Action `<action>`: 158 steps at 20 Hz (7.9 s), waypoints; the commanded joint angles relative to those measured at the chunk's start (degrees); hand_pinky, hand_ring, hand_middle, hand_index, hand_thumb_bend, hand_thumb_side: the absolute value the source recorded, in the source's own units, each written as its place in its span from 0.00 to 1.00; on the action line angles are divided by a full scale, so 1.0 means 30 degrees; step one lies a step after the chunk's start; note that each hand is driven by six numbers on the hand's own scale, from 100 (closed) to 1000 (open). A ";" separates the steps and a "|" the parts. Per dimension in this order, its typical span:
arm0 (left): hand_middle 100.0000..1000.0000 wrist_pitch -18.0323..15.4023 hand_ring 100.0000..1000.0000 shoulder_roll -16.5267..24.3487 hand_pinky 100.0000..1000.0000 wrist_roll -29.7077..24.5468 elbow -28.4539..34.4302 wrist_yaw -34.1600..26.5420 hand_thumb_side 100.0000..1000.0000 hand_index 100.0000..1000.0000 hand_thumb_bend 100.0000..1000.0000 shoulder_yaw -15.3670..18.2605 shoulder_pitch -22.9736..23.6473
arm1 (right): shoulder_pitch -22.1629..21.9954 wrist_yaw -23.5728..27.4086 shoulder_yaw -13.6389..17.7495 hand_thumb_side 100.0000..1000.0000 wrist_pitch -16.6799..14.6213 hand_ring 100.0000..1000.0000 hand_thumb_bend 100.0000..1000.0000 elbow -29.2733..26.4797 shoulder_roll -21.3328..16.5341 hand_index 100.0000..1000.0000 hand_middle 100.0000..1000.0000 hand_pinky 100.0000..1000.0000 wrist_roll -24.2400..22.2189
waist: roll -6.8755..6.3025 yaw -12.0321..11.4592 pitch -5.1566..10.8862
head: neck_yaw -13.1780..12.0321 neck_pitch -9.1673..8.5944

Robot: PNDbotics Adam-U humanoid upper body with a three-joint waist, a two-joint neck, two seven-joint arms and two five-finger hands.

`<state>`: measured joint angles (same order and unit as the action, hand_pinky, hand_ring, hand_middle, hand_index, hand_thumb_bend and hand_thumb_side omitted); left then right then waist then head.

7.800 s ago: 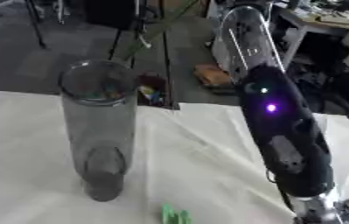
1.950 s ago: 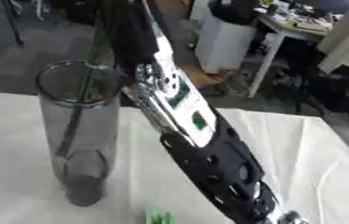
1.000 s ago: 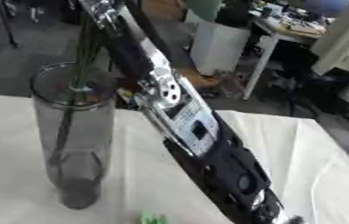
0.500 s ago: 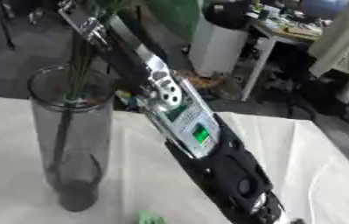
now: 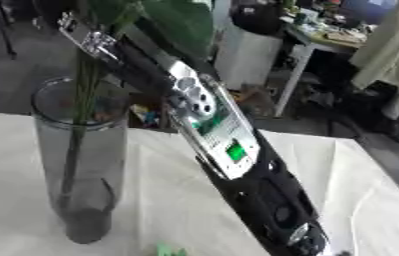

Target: Arrange flowers into the vase.

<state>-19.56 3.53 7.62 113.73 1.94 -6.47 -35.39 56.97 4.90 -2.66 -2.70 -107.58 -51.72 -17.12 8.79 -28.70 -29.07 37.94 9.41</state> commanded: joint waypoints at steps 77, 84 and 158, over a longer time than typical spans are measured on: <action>0.87 0.0191 0.78 0.0212 0.70 -0.0319 0.0288 -0.0325 1.00 0.93 0.00 -0.0142 -0.0080 | -0.0654 0.1075 0.0669 1.00 -0.0845 1.00 0.76 0.1014 -0.1925 1.00 1.00 1.00 -0.7906 | 0.0021 0.0475 0.1099 | -0.1037 0.0342; 0.86 0.0204 0.78 0.0337 0.70 -0.0302 0.0288 -0.0306 1.00 0.93 0.00 -0.0120 -0.0090 | -0.1121 0.1974 0.0880 1.00 -0.0704 1.00 0.77 0.0704 -0.2381 1.00 1.00 1.00 -0.8083 | 0.0192 0.0576 0.1153 | -0.2187 0.0604; 0.86 0.0478 0.78 0.0803 0.69 -0.0608 0.0288 -0.0269 1.00 0.93 0.00 -0.0202 0.0080 | -0.4407 0.9161 0.1958 1.00 -0.1439 1.00 0.82 0.0437 -0.4647 1.00 1.00 1.00 -0.5359 | 0.0910 0.1633 0.1660 | -0.4977 0.1645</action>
<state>-18.08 5.11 6.05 113.73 1.35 -6.85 -34.76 43.31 32.35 2.41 -6.61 -106.44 -63.30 -33.28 11.91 -23.94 -25.72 22.82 15.01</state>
